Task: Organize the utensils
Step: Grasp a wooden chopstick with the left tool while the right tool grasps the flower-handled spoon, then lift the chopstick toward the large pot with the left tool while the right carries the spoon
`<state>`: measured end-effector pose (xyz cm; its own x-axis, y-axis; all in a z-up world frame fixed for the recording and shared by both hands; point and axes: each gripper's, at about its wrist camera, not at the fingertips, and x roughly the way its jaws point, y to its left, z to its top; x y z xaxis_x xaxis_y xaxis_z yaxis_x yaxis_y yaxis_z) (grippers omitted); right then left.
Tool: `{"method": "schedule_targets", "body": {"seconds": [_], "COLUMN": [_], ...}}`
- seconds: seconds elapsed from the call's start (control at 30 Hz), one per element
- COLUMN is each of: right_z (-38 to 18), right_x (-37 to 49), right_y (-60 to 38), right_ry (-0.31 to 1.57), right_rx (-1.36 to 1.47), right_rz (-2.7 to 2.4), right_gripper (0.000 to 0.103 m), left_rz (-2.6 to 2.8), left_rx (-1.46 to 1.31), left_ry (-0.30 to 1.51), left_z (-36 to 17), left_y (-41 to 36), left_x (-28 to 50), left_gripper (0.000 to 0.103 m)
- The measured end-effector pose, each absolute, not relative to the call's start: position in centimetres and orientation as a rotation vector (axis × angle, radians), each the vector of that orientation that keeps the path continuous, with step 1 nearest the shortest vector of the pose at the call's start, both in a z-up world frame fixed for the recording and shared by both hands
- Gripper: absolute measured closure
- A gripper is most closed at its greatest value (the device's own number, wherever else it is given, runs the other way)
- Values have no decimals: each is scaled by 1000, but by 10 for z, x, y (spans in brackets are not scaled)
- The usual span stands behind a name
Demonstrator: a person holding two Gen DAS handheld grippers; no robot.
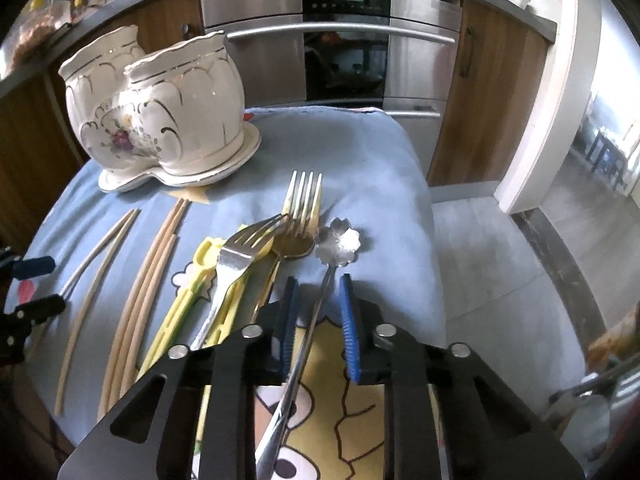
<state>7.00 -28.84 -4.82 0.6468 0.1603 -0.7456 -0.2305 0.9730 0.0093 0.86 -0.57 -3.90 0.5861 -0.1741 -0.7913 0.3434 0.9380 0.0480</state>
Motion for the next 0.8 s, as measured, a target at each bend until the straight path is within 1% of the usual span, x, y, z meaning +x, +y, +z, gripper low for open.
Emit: {"method": "schedule_targets", "body": {"seconds": [0.03, 0.07, 0.1, 0.13, 0.2, 0.27, 0.5, 0.7, 0.8], "right_z": [-48, -49, -49, -49, -48, -45, -19, 3, 13], "right_x": [70, 69, 69, 68, 65, 60, 35, 12, 2], "right_y": [-289, -289, -288, -288, -288, -287, -286, -278, -274], "right_ry": [838, 836, 832, 829, 818, 797, 658, 522, 451], "right_rx": [-87, -86, -88, -87, -79, -76, -83, -109, -118], "right_rz": [224, 227, 228, 226, 223, 228, 256, 285, 297], "right_gripper": [92, 96, 96, 96, 98, 99, 99, 99, 99], "left_rz": [-303, -304, -306, -302, -294, -286, -301, -312, -326], "left_rx": [205, 206, 204, 203, 198, 192, 178, 161, 132], "left_ry": [896, 896, 892, 890, 882, 872, 835, 745, 659], "left_z": [-39, -38, -39, -38, -38, -38, -31, -11, 5], "left_y": [-6, -6, -6, -6, -5, -3, 2, 6, 11], "left_x": [9, 10, 10, 12, 15, 16, 9, -7, -18], "left_gripper": [64, 70, 76, 79, 91, 97, 97, 97, 98]}}
